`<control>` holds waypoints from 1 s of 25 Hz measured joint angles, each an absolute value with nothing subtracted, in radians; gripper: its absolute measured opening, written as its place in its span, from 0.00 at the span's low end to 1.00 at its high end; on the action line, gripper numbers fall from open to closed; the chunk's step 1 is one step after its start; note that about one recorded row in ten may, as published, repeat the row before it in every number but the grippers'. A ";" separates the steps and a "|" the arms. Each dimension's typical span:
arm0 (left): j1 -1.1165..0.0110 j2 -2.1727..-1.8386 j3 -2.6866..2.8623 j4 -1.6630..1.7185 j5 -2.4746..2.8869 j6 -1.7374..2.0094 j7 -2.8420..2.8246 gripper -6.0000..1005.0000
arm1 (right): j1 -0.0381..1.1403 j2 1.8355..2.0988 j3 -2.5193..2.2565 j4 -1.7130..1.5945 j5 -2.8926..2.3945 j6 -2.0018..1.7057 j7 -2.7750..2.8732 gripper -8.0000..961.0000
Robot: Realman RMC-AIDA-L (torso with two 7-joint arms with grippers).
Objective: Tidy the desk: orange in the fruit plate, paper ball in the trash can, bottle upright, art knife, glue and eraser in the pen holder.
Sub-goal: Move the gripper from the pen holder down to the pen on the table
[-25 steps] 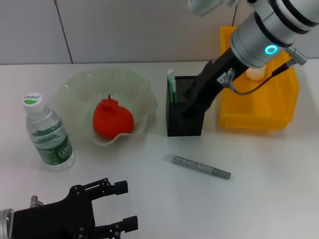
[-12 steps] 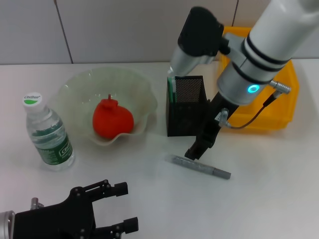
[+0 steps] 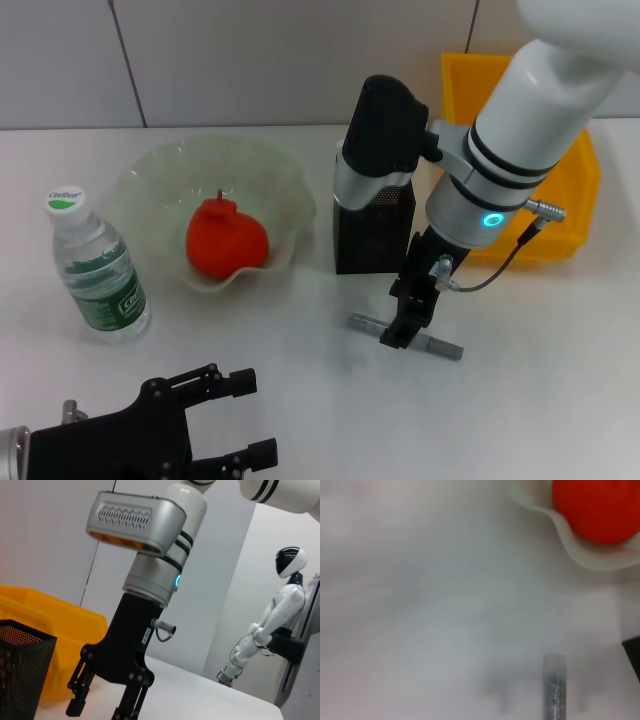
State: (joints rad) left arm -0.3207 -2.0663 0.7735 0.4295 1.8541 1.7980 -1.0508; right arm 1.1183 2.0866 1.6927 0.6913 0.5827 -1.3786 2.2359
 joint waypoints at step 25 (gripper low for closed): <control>-0.324 -2.065 0.774 0.429 1.850 1.799 -1.051 0.80 | 1.108 2.090 1.576 0.602 0.682 -1.231 2.232 0.49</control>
State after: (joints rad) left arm -0.3242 -2.0652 0.7741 0.4295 1.8505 1.7985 -1.0507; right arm 1.1079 2.0902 1.5762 0.6019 0.6824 -1.2312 2.2322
